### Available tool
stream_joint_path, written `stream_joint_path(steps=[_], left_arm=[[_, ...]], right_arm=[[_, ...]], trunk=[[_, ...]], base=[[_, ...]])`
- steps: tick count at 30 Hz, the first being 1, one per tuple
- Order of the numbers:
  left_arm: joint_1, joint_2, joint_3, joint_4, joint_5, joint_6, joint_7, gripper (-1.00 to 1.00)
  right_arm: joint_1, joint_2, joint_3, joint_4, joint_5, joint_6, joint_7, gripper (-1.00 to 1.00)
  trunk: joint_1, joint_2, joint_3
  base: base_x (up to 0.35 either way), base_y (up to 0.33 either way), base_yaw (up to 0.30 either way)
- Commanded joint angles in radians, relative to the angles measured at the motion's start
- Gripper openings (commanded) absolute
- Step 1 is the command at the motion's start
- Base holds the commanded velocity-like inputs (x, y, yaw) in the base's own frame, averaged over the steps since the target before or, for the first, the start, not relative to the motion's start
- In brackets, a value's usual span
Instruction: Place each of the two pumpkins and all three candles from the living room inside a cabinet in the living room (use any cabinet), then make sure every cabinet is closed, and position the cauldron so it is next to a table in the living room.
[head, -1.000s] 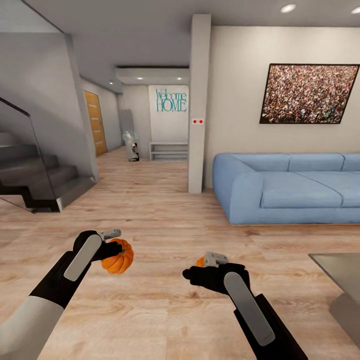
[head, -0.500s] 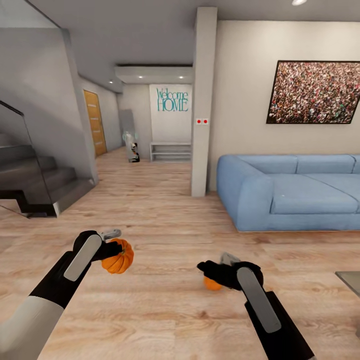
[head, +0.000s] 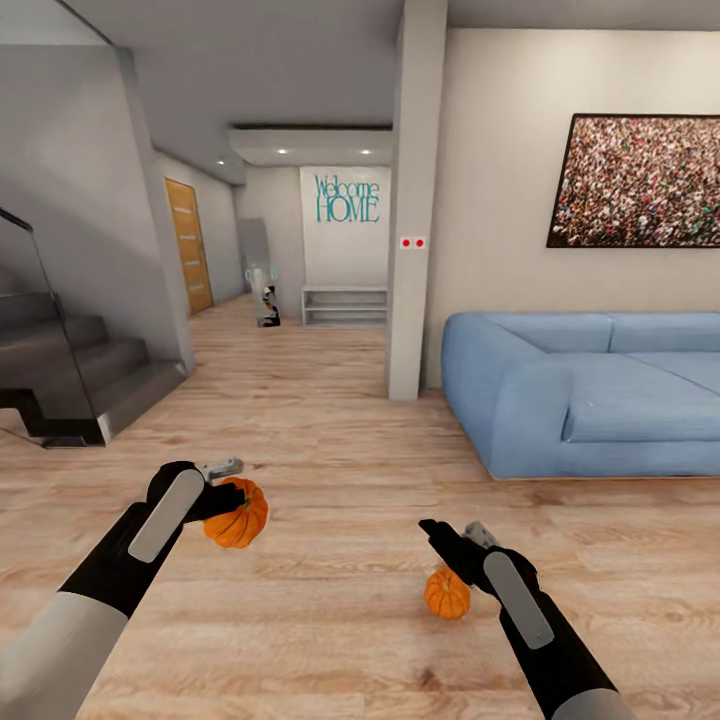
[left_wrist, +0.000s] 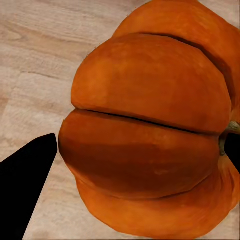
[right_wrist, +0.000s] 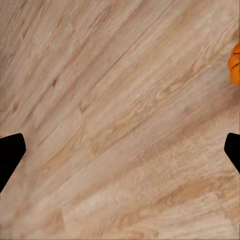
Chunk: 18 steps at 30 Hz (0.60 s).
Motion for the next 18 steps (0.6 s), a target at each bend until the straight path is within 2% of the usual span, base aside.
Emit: stream_joint_path(steps=[1,3,5,7,11,13,14,15,16,18], left_arm=[[-0.001,0.001,-0.003,-0.001,0.007,0.000,0.011,-1.00],[-0.001,0.001,-0.004,-0.001,0.008,0.000,0.011,-1.00],[-0.001,0.001,-0.005,-0.001,0.010,0.000,0.006,-1.00],[-0.001,0.001,-0.005,-0.001,0.010,0.000,-0.003,-1.00],[-0.001,0.001,-0.004,-0.001,0.011,0.000,-0.017,-1.00],[-0.001,0.001,-0.005,-0.001,0.011,0.000,-0.022,-1.00],[-0.001,0.001,-0.005,-0.001,0.011,0.001,-0.023,-1.00],[-0.001,0.001,-0.005,-0.001,0.011,0.001,-0.024,-1.00],[-0.001,0.001,-0.005,-0.001,0.010,0.000,-0.025,-1.00],[-0.001,0.001,-0.005,-0.001,0.009,0.000,-0.025,-1.00]], right_arm=[[-0.001,0.001,0.004,0.001,-0.008,-0.002,-0.001,1.00],[-0.001,0.005,0.027,0.007,0.004,-0.012,0.013,1.00],[-0.002,0.007,0.068,0.012,0.048,-0.060,0.021,1.00],[-0.002,0.008,0.083,0.013,0.066,-0.092,0.022,1.00],[-0.003,0.010,0.088,0.015,0.062,-0.109,0.017,1.00],[-0.003,0.008,0.069,0.021,0.004,-0.112,0.015,1.00],[-0.003,0.005,0.045,0.037,-0.053,-0.112,0.015,1.00],[-0.003,0.003,0.034,0.049,-0.082,-0.112,0.015,1.00],[-0.004,-0.003,0.014,0.080,-0.135,-0.109,0.015,1.00],[-0.015,-0.018,-0.003,0.129,-0.191,-0.092,0.015,1.00]], trunk=[[0.000,-0.001,-0.001],[0.000,-0.001,-0.001],[0.000,-0.001,-0.001],[0.000,-0.001,-0.001],[0.000,-0.001,-0.001],[0.000,-0.001,-0.001],[0.000,-0.001,-0.001],[0.000,-0.001,-0.001],[0.000,-0.001,-0.001],[0.000,-0.001,-0.001]], base=[[0.333,0.024,0.000],[0.334,0.013,0.000],[0.335,0.006,0.000],[0.336,0.003,0.000],[0.336,0.001,0.000],[0.336,0.000,0.000],[0.336,0.000,0.000],[0.336,-0.005,0.000],[0.328,-0.031,0.000],[0.284,-0.052,0.000]])
